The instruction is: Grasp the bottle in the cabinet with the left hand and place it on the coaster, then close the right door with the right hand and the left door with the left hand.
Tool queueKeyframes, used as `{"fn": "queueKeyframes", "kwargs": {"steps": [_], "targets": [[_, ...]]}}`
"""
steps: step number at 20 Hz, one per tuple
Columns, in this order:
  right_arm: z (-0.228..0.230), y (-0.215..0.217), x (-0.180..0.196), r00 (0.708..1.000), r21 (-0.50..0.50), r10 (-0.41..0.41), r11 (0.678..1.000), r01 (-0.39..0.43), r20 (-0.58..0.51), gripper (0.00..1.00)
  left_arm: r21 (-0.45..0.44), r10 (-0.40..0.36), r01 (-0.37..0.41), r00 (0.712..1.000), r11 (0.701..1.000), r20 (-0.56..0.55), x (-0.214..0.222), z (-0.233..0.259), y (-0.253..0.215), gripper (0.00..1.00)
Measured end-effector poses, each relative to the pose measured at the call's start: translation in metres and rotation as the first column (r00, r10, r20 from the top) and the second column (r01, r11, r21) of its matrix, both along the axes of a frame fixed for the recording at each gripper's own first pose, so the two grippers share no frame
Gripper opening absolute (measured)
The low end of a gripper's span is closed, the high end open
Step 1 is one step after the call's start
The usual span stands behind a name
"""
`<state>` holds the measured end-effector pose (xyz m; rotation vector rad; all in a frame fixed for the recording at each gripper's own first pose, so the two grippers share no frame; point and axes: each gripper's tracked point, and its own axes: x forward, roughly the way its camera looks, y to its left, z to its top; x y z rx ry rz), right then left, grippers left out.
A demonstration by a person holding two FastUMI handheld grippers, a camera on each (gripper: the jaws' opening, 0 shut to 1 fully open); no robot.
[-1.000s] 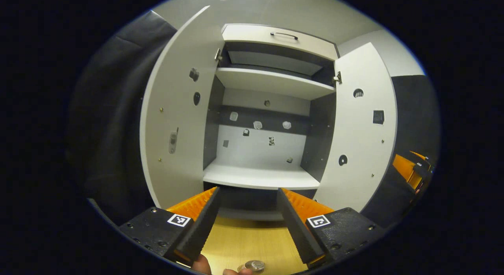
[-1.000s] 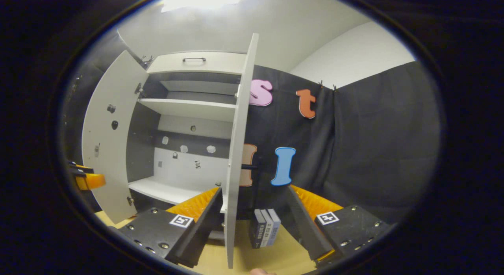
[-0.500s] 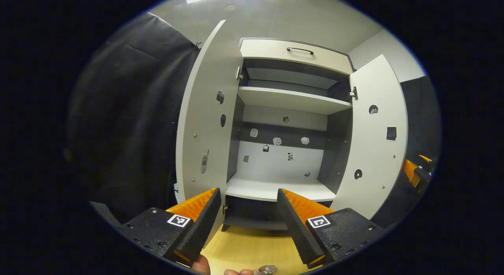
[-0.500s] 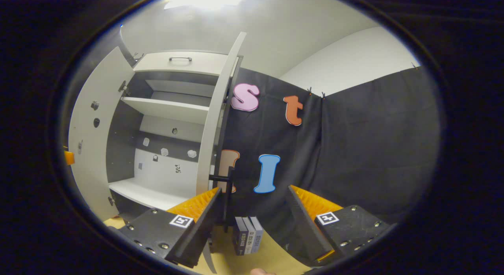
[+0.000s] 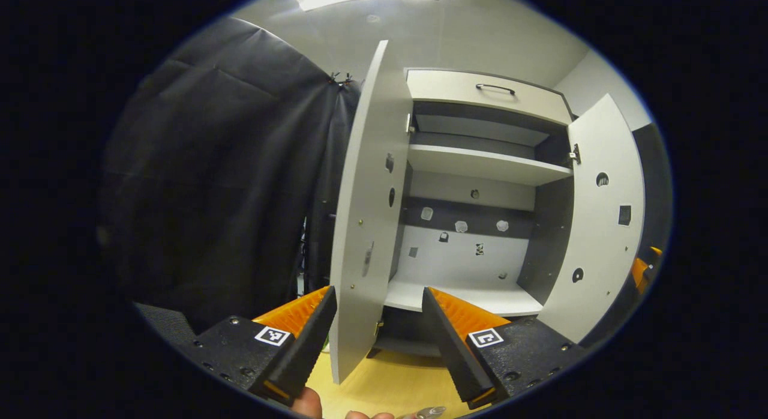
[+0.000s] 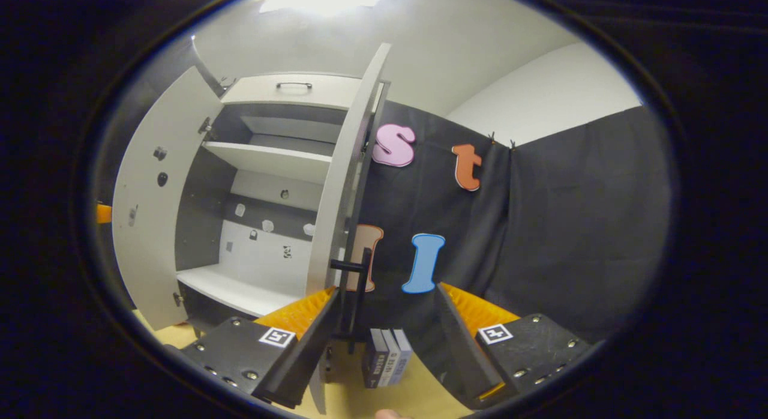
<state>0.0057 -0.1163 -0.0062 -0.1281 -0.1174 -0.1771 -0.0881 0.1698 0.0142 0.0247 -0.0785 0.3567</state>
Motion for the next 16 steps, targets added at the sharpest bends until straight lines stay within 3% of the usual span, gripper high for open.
{"fn": "queueKeyframes", "kwargs": {"steps": [2,16], "targets": [[0.0,0.011,0.001,1.0,0.014,0.029,0.999,-0.029,-0.001,0.92,0.013,0.033,-0.033,0.999,0.999,0.016,-0.005,0.008,0.013,0.93],[0.002,0.11,0.03,0.979,-0.009,0.206,0.979,-0.206,-0.01,0.95,-0.017,0.154,-0.154,0.988,0.988,-0.023,-0.029,-0.007,0.067,0.92]]}}
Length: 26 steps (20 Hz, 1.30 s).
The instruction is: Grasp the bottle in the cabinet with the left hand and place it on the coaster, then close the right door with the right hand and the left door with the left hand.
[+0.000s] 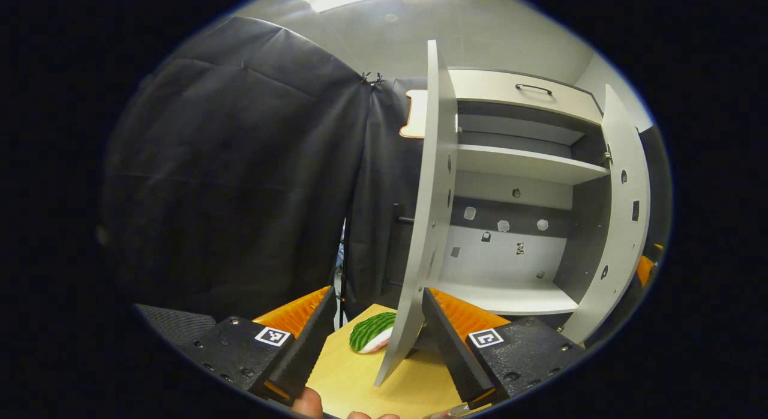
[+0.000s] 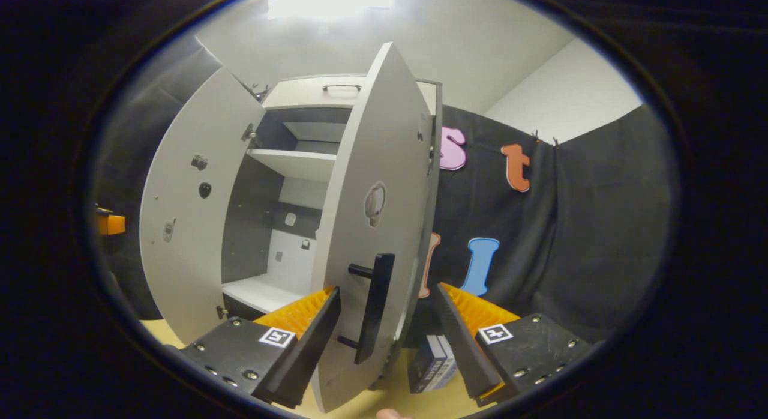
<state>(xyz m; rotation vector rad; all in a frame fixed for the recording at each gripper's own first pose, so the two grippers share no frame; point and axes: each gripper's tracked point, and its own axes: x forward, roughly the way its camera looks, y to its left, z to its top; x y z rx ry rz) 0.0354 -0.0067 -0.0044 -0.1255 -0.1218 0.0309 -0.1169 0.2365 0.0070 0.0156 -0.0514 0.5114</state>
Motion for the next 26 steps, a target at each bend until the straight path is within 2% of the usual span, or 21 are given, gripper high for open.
{"fn": "queueKeyframes", "kwargs": {"steps": [3,4,7,11,19,26], "targets": [[0.002,0.019,0.007,0.999,-0.027,0.043,0.999,-0.043,0.007,0.93,-0.017,0.012,-0.013,1.0,1.0,-0.01,-0.003,-0.005,0.011,0.93],[0.004,0.025,0.007,0.998,-0.028,0.057,0.998,-0.056,0.014,0.95,-0.022,0.014,-0.014,1.0,1.0,-0.013,-0.003,-0.006,0.013,0.93],[0.012,0.044,0.005,0.994,-0.008,0.1,0.995,-0.1,0.045,0.93,-0.03,0.02,-0.021,1.0,0.999,-0.023,0.003,-0.011,0.019,0.93],[0.013,0.059,0.0,0.991,-0.033,0.123,0.992,-0.121,0.059,0.95,-0.05,0.021,-0.023,0.999,0.998,-0.031,0.01,-0.016,0.028,0.92],[0.003,0.061,0.006,0.994,-0.065,0.099,0.993,-0.096,0.049,0.95,-0.076,0.007,-0.01,0.999,0.997,-0.037,0.033,-0.024,0.043,0.93],[-0.005,0.063,0.009,0.996,-0.058,0.08,0.995,-0.078,0.034,0.95,-0.07,-0.006,0.002,0.999,0.998,-0.054,0.034,-0.026,0.044,0.93]]}}
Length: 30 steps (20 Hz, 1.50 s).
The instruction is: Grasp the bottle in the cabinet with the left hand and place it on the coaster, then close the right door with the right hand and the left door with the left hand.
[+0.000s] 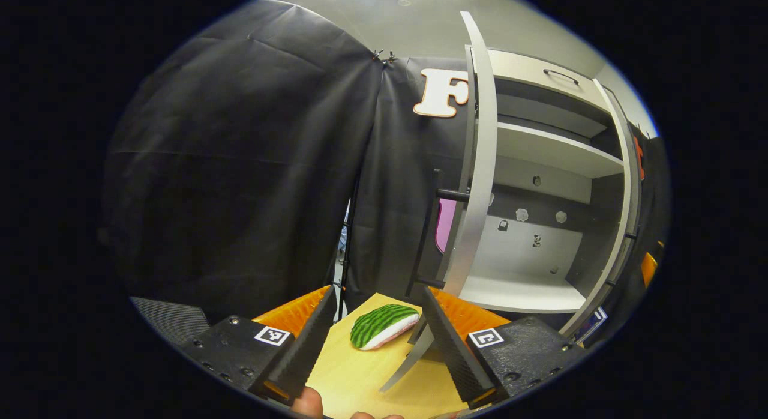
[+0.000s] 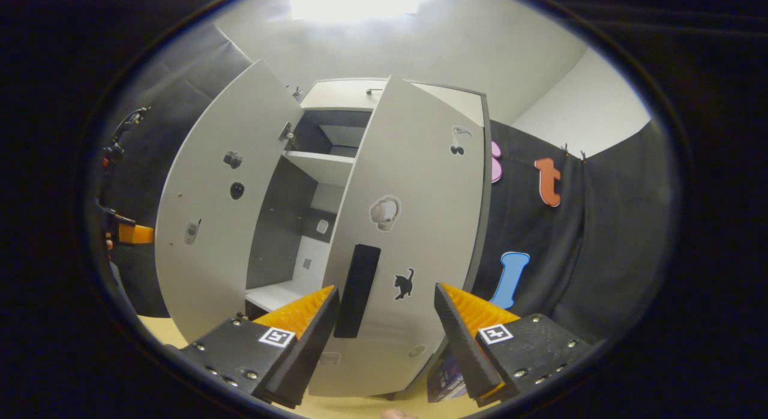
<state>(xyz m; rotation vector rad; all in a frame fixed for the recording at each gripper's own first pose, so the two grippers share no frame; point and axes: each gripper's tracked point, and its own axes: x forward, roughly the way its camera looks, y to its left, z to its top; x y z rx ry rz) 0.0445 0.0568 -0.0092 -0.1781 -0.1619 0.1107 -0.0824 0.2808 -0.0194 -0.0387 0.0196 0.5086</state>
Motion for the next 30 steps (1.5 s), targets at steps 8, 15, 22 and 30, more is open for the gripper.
{"fn": "queueKeyframes", "kwargs": {"steps": [8,15,22,30], "targets": [[-0.005,0.006,0.005,1.0,0.014,-0.001,1.0,0.001,-0.016,0.95,0.013,-0.007,0.008,1.0,1.0,-0.014,0.004,-0.003,0.003,0.92],[-0.008,0.003,0.006,1.0,0.036,-0.007,0.999,0.007,-0.024,0.95,0.035,-0.016,0.017,1.0,0.999,-0.02,0.005,-0.004,0.005,0.93],[-0.014,0.0,0.007,0.999,0.056,-0.012,0.998,0.015,-0.042,0.95,0.051,-0.017,0.019,1.0,0.999,-0.026,0.005,-0.004,0.008,0.93],[-0.018,-0.005,0.01,0.999,0.077,-0.016,0.997,0.02,-0.051,0.95,0.058,-0.011,0.013,1.0,0.998,-0.029,0.005,-0.004,0.01,0.92]]}}
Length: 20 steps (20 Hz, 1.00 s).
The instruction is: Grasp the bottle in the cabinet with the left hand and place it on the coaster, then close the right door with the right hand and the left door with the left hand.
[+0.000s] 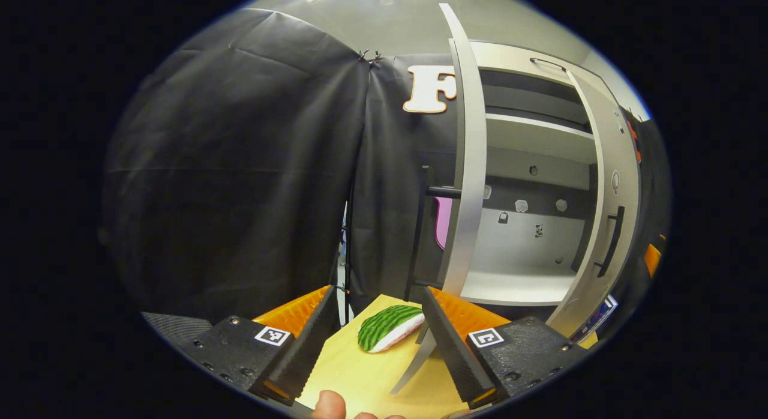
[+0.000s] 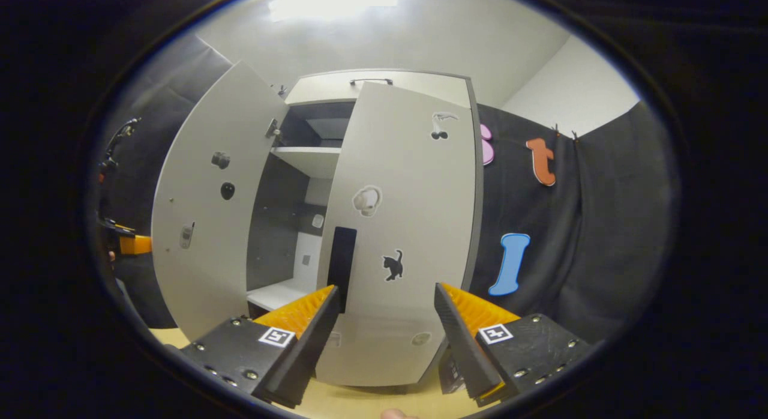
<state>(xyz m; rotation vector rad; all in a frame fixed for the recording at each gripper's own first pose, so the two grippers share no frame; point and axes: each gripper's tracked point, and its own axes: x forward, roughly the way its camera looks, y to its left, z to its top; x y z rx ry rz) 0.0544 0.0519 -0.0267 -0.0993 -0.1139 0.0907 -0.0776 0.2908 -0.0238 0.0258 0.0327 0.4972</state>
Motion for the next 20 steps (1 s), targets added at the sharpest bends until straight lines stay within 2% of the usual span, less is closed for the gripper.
{"fn": "queueKeyframes", "kwargs": {"steps": [5,6,8,10,12,13,14,16,17,18,20], "targets": [[-0.005,-0.008,0.002,1.0,0.021,-0.009,1.0,0.009,-0.013,0.95,0.018,-0.006,0.006,1.0,1.0,0.0,0.0,0.001,0.002,0.93],[-0.006,-0.01,0.002,1.0,0.026,-0.01,1.0,0.011,-0.015,0.93,0.023,-0.009,0.009,1.0,1.0,0.001,0.001,0.001,0.003,0.93],[-0.008,-0.014,0.003,1.0,0.028,-0.017,0.999,0.018,-0.018,0.95,0.027,-0.02,0.02,1.0,0.999,0.0,0.003,-0.001,0.003,0.92],[-0.01,-0.015,0.005,1.0,0.03,-0.021,0.999,0.021,-0.022,0.93,0.022,-0.027,0.027,1.0,0.999,0.0,0.005,-0.002,0.001,0.92],[-0.011,-0.016,0.006,1.0,0.034,-0.019,0.999,0.019,-0.025,0.95,0.004,-0.028,0.028,1.0,1.0,0.002,0.006,-0.003,-0.002,0.92],[-0.011,-0.016,0.007,1.0,0.035,-0.017,0.999,0.018,-0.025,0.93,-0.005,-0.03,0.03,1.0,1.0,0.006,0.007,-0.004,-0.003,0.87],[-0.011,-0.016,0.006,1.0,0.035,-0.016,0.999,0.017,-0.023,0.95,-0.011,-0.034,0.035,0.999,0.999,0.01,0.008,-0.004,-0.005,0.87],[-0.011,-0.015,0.007,1.0,0.034,-0.011,0.999,0.012,-0.023,0.93,-0.021,-0.042,0.042,0.999,0.999,0.013,0.009,-0.004,-0.007,0.87],[-0.011,-0.014,0.007,1.0,0.033,-0.008,0.999,0.008,-0.023,0.93,-0.023,-0.048,0.048,0.999,0.999,0.011,0.009,-0.004,-0.008,0.92],[-0.012,-0.013,0.008,1.0,0.032,-0.005,0.999,0.005,-0.024,0.93,-0.023,-0.056,0.056,0.998,0.998,0.01,0.009,-0.005,-0.009,0.87],[-0.012,-0.013,0.008,1.0,0.031,-0.001,1.0,0.002,-0.025,0.93,-0.021,-0.079,0.079,0.997,0.997,0.006,0.01,-0.006,-0.012,0.87]]}}
